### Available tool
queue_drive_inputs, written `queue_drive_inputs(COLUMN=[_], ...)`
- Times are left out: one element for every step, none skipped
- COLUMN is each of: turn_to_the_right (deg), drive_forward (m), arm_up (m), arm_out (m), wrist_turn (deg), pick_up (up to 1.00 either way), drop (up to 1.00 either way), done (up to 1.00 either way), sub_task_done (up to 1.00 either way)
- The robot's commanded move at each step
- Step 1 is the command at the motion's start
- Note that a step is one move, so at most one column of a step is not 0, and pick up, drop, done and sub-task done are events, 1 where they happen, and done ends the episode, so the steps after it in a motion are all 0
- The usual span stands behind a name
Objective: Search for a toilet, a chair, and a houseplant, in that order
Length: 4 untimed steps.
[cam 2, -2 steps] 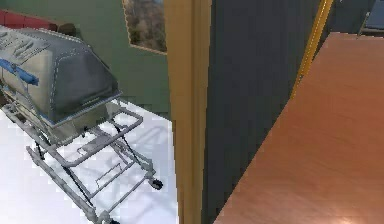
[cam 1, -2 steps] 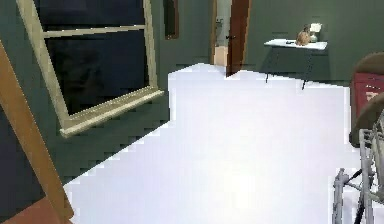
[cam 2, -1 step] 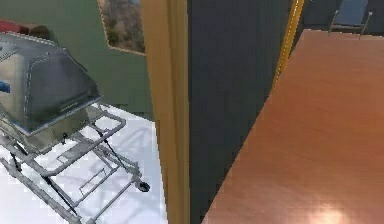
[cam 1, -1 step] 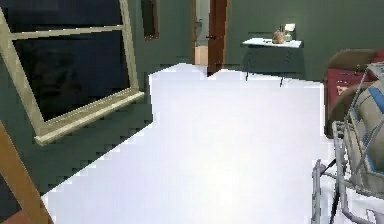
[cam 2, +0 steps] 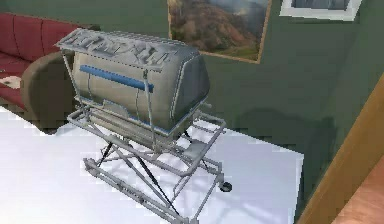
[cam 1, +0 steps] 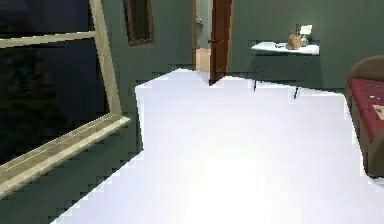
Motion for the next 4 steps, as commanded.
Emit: queue_drive_inputs(turn_to_the_right=[3.0,0.0,0.0,-15.0], drive_forward=[0.0,1.0,0.8,0.0], arm_up=[0.0,0.0,0.0,0.0], arm_out=[0.0,0.0,0.0,0.0], wrist_turn=[0.0,0.0,0.0,0.0], pick_up=[0.0,0.0,0.0,0.0], drop=[0.0,0.0,0.0,0.0], done=[0.0,0.0,0.0,0.0], sub_task_done=[0.0,0.0,0.0,0.0])
